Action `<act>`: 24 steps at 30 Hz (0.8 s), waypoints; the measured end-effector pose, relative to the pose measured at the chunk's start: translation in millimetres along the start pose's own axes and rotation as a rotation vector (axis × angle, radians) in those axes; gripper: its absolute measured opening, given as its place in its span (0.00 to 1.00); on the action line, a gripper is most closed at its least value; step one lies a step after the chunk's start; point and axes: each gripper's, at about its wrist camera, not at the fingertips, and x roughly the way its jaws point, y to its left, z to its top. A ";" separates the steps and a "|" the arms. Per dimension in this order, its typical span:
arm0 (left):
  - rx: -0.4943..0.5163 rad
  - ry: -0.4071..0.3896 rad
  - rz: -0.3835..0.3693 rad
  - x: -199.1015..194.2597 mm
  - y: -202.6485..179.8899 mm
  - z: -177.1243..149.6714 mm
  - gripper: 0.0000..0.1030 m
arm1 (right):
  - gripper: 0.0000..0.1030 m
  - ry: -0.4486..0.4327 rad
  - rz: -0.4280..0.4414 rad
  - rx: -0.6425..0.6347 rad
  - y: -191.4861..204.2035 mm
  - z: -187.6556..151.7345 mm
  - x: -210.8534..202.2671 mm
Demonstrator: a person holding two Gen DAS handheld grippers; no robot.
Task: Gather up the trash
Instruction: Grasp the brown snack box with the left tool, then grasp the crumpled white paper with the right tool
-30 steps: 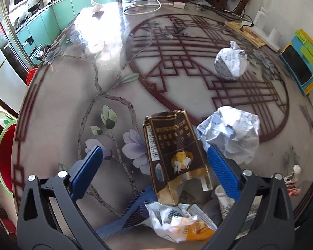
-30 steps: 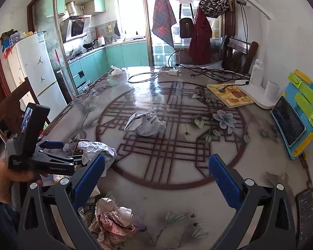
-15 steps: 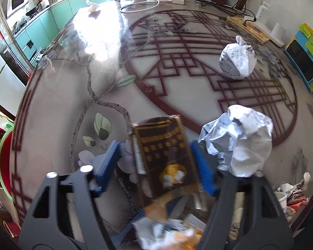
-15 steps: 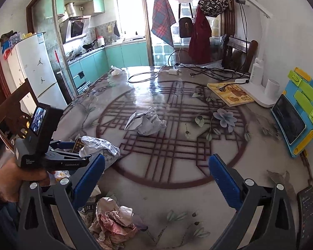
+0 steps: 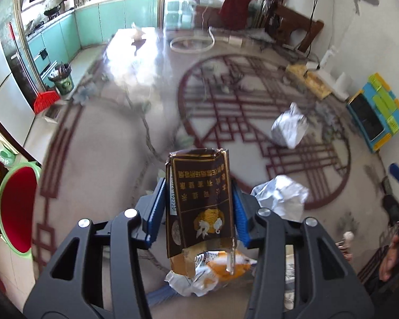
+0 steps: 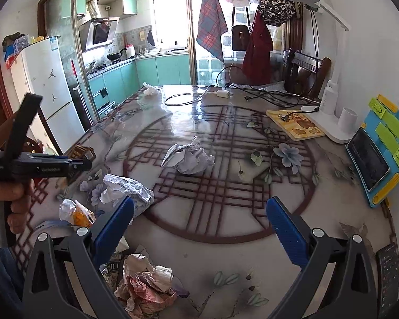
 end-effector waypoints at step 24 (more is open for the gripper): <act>-0.019 -0.181 -0.061 -73.7 43.7 10.8 0.44 | 0.94 0.159 -0.070 -0.095 29.6 68.2 155.8</act>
